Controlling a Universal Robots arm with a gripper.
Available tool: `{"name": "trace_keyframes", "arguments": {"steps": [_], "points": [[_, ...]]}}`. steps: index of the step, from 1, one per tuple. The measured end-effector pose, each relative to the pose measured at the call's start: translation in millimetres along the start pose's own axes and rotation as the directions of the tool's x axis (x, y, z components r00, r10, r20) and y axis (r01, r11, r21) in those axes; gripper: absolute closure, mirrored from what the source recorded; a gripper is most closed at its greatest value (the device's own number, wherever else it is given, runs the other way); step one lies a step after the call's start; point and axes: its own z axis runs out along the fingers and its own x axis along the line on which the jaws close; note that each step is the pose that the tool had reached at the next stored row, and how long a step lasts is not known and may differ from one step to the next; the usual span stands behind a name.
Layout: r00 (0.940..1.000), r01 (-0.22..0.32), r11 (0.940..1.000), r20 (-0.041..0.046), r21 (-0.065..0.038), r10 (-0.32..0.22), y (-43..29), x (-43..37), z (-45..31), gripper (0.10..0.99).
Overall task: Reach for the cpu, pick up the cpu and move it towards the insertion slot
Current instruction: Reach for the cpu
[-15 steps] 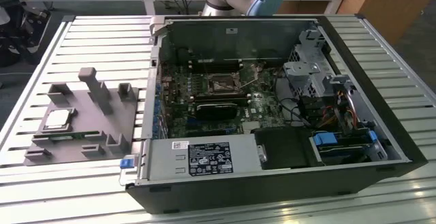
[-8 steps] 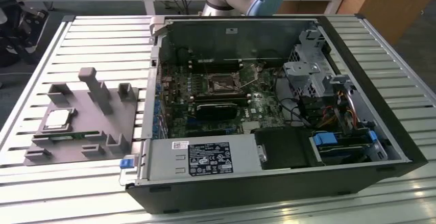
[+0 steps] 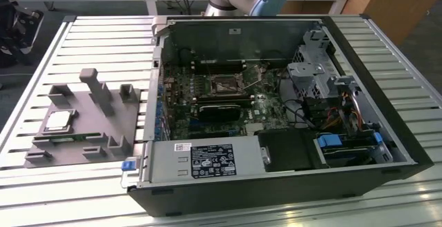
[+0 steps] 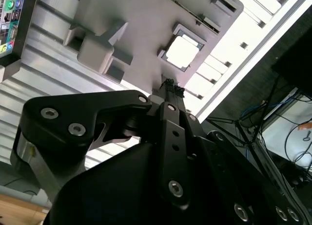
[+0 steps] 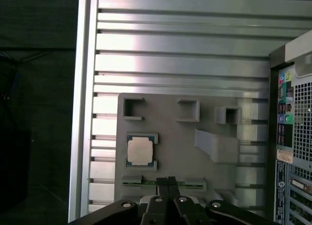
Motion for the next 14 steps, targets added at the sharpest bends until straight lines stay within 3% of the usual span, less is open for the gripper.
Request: {"name": "trace_keyframes", "arguments": {"steps": [14], "points": [[1.0,0.0,1.0,0.0,0.0,0.0,0.3,17.3,1.1,0.98]]}}
